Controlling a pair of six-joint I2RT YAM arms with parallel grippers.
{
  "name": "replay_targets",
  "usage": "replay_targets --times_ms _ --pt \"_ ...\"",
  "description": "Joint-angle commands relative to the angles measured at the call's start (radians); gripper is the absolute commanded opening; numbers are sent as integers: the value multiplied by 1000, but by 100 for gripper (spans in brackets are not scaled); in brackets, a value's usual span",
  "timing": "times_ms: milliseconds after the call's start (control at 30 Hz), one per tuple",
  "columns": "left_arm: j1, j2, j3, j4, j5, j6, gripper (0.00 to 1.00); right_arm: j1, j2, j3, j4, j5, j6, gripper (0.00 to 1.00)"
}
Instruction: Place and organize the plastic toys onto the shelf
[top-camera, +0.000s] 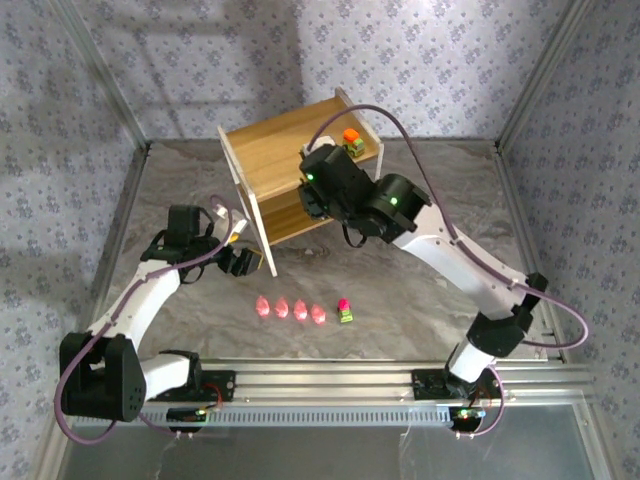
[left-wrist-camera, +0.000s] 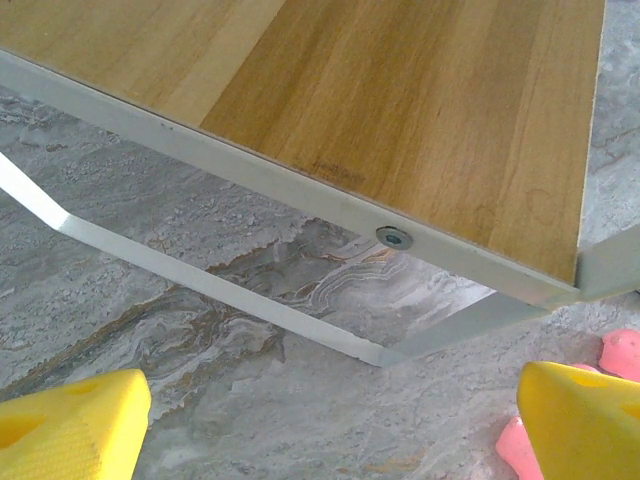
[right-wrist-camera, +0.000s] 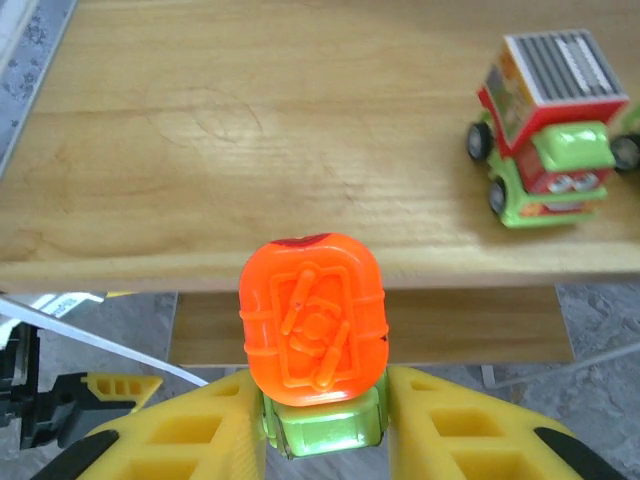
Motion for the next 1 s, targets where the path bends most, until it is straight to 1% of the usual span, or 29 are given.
replay_targets --times_ms 0,267,400,633,967 --pt "-5 -22 -12 23 4 -6 95 -21 60 116 -75 -27 -35 35" --pt "-8 -24 -21 27 -8 -11 95 -69 204 359 -187 -72 -58 35" --pt "-9 -20 -26 29 -3 -12 95 -90 247 420 -217 -91 -83 35" --pt "-9 -19 -25 32 -8 -15 95 -135 273 437 -223 -127 -78 35" --pt "-9 -15 -25 32 -8 -15 95 -142 286 439 -216 -121 -90 35"
